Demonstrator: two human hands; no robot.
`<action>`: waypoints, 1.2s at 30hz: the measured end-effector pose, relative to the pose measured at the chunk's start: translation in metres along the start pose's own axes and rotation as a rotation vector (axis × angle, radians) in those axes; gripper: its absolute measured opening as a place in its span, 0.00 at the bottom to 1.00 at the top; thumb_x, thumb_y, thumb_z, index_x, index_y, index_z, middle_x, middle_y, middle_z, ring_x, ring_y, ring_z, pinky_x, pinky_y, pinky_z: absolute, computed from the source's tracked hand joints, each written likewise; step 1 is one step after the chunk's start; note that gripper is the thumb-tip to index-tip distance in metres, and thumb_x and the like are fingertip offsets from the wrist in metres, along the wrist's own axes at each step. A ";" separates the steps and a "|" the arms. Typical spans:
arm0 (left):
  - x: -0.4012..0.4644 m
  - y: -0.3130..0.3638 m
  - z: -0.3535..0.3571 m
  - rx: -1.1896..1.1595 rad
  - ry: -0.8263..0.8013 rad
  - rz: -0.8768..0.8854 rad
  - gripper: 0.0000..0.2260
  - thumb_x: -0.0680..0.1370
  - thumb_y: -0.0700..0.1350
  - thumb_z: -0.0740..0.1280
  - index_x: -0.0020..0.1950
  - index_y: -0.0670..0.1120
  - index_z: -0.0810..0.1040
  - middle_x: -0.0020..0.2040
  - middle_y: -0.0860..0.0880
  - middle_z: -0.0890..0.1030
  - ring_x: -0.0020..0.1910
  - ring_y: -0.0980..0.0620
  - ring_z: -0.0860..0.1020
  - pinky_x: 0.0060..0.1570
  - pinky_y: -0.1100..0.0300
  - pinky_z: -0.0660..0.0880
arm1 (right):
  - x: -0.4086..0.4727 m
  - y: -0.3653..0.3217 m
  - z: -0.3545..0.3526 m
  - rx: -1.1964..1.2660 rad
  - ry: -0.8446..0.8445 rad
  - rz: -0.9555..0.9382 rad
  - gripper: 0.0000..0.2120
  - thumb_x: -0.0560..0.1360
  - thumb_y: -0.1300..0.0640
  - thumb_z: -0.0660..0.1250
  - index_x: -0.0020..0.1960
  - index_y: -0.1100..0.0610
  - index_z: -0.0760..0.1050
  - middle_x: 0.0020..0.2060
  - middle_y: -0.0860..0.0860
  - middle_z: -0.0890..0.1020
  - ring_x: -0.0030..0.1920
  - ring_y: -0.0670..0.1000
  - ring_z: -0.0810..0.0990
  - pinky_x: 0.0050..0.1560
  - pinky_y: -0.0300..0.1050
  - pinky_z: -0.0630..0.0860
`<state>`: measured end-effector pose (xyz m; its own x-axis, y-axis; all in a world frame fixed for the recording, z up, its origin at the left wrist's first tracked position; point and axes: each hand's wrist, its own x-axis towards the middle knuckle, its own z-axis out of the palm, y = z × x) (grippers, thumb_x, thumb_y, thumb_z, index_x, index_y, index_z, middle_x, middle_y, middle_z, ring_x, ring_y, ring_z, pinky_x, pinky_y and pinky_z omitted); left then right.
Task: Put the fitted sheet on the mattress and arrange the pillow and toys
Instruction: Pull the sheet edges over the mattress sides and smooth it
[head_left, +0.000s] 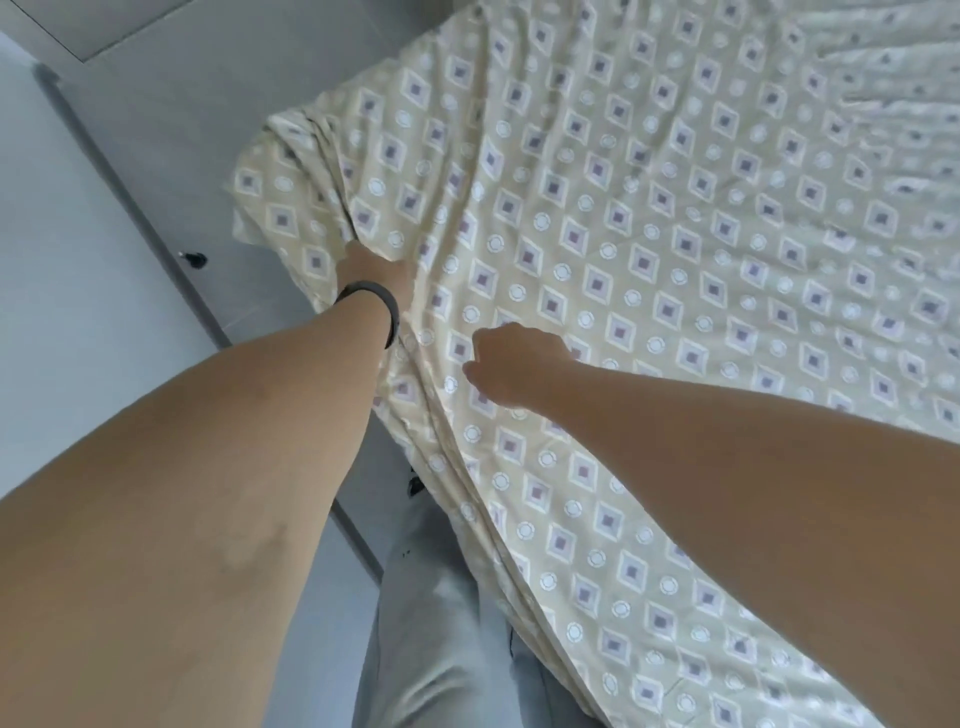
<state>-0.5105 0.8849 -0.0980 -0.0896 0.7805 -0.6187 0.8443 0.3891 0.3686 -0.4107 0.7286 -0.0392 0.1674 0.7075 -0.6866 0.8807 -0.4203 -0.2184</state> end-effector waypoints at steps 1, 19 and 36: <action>0.011 0.003 -0.005 0.000 -0.003 0.009 0.25 0.83 0.47 0.60 0.78 0.43 0.58 0.72 0.42 0.70 0.61 0.40 0.77 0.51 0.48 0.75 | 0.009 -0.007 -0.002 0.002 -0.014 0.007 0.06 0.79 0.54 0.58 0.50 0.54 0.73 0.44 0.50 0.76 0.46 0.56 0.78 0.44 0.48 0.68; 0.199 0.060 -0.040 0.088 0.350 0.371 0.30 0.74 0.61 0.67 0.69 0.46 0.65 0.67 0.44 0.66 0.56 0.44 0.71 0.56 0.55 0.71 | 0.208 -0.122 -0.033 0.005 -0.002 0.149 0.09 0.75 0.64 0.60 0.51 0.53 0.74 0.46 0.51 0.78 0.47 0.56 0.80 0.47 0.48 0.74; 0.242 0.052 -0.092 0.209 0.115 0.208 0.20 0.81 0.45 0.51 0.67 0.41 0.74 0.65 0.38 0.74 0.63 0.34 0.74 0.59 0.44 0.74 | 0.212 -0.133 -0.038 0.140 -0.088 -0.115 0.10 0.82 0.53 0.53 0.51 0.51 0.73 0.48 0.51 0.77 0.51 0.58 0.79 0.44 0.49 0.74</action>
<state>-0.5371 1.1383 -0.1648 0.0470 0.8875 -0.4584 0.9401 0.1158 0.3207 -0.4753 0.9557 -0.1294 0.0246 0.7054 -0.7084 0.8203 -0.4193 -0.3890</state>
